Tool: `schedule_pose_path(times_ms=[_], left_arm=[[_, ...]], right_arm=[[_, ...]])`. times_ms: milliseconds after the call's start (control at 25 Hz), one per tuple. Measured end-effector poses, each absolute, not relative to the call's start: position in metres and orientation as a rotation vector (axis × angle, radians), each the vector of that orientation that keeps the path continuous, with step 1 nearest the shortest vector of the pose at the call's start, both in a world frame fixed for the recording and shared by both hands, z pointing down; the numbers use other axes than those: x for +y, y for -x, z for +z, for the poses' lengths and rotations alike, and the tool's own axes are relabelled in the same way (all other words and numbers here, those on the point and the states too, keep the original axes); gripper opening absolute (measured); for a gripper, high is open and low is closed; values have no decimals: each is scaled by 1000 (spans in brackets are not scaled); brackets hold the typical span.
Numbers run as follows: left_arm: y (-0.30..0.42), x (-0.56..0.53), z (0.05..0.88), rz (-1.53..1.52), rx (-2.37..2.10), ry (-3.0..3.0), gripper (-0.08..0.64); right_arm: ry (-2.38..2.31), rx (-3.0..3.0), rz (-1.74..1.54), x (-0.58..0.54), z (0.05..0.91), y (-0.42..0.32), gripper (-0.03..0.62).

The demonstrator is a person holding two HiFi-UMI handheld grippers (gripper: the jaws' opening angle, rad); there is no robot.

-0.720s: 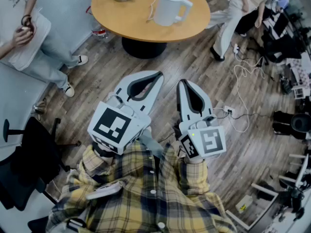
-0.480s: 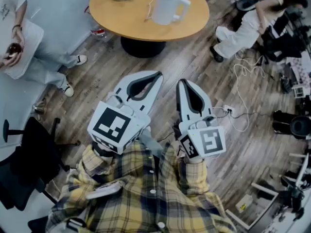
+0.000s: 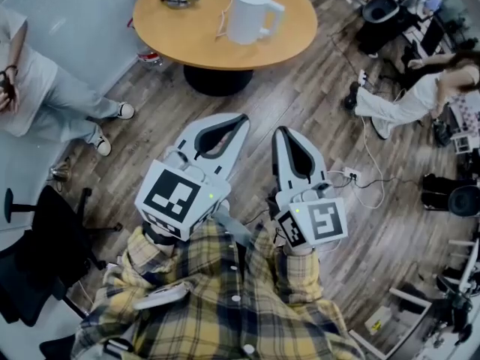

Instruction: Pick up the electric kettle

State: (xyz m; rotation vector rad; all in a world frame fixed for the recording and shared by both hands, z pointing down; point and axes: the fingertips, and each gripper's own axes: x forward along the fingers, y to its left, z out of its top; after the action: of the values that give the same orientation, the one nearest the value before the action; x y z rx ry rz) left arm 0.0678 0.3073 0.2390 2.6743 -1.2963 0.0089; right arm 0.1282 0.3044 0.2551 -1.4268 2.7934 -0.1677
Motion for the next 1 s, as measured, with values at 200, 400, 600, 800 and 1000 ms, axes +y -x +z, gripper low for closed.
schedule_pose_path(times_ms=[200,400,600,800,1000], left_arm=[[-76,305,240,14,-1306,-2671,3],[-78,295,240,19,-1317,-2667,3],[-68,275,242,9,-1321,-2664,3],[-50,236,242,1,-1288,-2672,3],[-36,187,245,2,-1251,-2699,3]], right_arm=[[1414,2794,-165,299,254,-135,34],[1389,2804,-181,287,257,-136,34],[1389,2822,-173,265,258,-125,34],[1411,2821,-165,228,258,-106,34],[1459,2815,-168,183,261,-92,34]])
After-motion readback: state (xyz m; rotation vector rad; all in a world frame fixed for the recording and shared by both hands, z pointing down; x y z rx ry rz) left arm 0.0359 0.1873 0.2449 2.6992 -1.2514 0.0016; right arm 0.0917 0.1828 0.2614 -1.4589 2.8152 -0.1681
